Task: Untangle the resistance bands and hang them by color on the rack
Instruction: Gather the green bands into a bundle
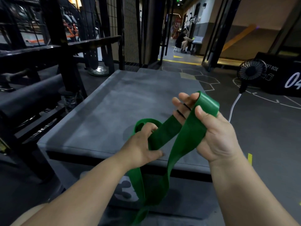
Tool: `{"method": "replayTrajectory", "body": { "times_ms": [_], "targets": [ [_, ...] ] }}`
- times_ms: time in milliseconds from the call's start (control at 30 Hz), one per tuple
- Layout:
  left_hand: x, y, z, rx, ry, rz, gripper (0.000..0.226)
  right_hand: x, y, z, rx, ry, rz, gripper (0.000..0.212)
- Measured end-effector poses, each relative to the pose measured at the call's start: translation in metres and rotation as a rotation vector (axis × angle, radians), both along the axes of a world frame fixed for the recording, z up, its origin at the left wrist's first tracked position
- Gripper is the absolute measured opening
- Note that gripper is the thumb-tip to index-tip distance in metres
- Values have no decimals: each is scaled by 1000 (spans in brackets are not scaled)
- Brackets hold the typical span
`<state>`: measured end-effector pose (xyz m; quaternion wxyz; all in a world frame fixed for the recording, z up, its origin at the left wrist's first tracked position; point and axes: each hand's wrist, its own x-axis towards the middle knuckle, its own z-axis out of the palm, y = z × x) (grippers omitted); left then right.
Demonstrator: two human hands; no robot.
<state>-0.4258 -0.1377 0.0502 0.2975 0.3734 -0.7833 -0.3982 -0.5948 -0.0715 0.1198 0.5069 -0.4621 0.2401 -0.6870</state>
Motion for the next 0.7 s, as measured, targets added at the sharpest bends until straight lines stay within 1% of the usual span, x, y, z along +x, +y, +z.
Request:
{"method": "replayTrajectory", "body": {
  "times_ms": [33, 100, 200, 267, 333, 367, 433, 500, 533, 600, 633, 700],
  "targets": [
    [0, 0, -1, -9, 48, -15, 51, -2, 0, -1, 13, 17, -29, 25],
    [1, 2, -1, -57, 69, -24, 54, -6, -2, -4, 39, 46, -98, 19],
    [1, 5, 2, -67, 19, -39, 58, -11, -3, -6, 56, 82, -176, 22],
    [0, 9, 6, -90, -77, -71, 57, -14, -3, -5, 53, 107, -195, 22],
    [0, 11, 8, -124, -167, -73, 51, -16, -2, -5, 46, 132, -195, 21],
    [0, 11, 8, -131, -163, -67, 46, -17, -3, -6, 46, 146, -197, 20],
    [0, 9, 8, -96, -58, -67, 35, -20, -5, -10, 62, 187, -191, 19],
    [2, 7, 7, -37, 54, -61, 27, -21, -8, -18, 110, 273, -181, 31],
    [3, 6, 7, -21, 89, -54, 23, -20, -9, -23, 139, 342, -179, 33],
    [2, 6, 8, -26, 109, -30, 17, -16, -12, -35, 181, 506, -189, 19],
    [2, 6, 9, -47, 100, -9, 16, -14, -13, -40, 189, 583, -194, 16],
    [3, 5, 11, -87, 80, 36, 15, -9, -12, -45, 207, 676, -189, 21]
  ]
}}
